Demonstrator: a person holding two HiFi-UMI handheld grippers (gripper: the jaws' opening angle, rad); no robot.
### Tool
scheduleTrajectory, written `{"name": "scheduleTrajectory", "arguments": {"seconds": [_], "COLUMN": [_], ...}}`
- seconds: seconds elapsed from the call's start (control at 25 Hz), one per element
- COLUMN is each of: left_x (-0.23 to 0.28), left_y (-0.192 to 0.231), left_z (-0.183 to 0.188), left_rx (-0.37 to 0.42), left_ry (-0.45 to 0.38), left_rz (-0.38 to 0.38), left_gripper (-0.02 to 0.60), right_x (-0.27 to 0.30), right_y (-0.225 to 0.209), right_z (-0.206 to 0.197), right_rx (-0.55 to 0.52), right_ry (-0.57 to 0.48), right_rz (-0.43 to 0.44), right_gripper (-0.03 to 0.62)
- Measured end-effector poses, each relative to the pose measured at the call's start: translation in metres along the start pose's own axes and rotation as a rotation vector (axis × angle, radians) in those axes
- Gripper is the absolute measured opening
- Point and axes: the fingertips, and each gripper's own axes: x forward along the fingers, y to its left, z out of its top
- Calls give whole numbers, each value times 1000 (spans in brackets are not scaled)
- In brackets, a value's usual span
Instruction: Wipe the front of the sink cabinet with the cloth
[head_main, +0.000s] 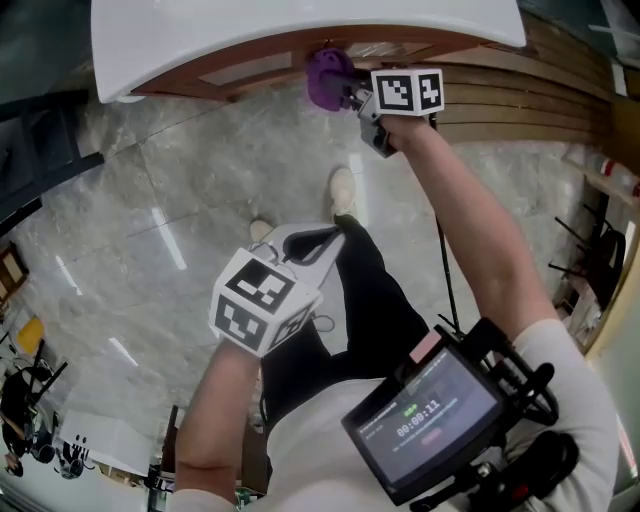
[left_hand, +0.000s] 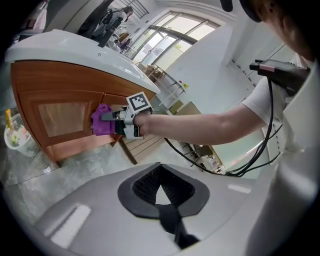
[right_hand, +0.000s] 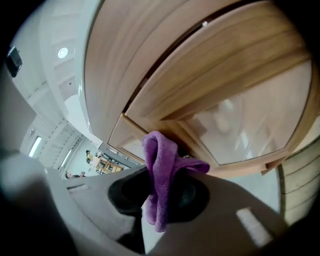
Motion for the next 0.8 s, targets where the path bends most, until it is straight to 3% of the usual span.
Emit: {"name": "scheduleTrajectory", "arguments": {"seconds": [0.2,0.8], "left_x": [20,66], "left_y": [-8,-21], "left_z": [12,41], "left_rx": [12,47], "left_ry": [9,51], "left_rz": [-10,-30], "left_gripper": [6,6], "right_x": [-24,-122], "right_y": [-31,-155], "right_z": [4,20], "right_rx": [3,28], "right_ry": [1,-24], "right_rz": [-18,-243], "right_gripper": [72,72]}}
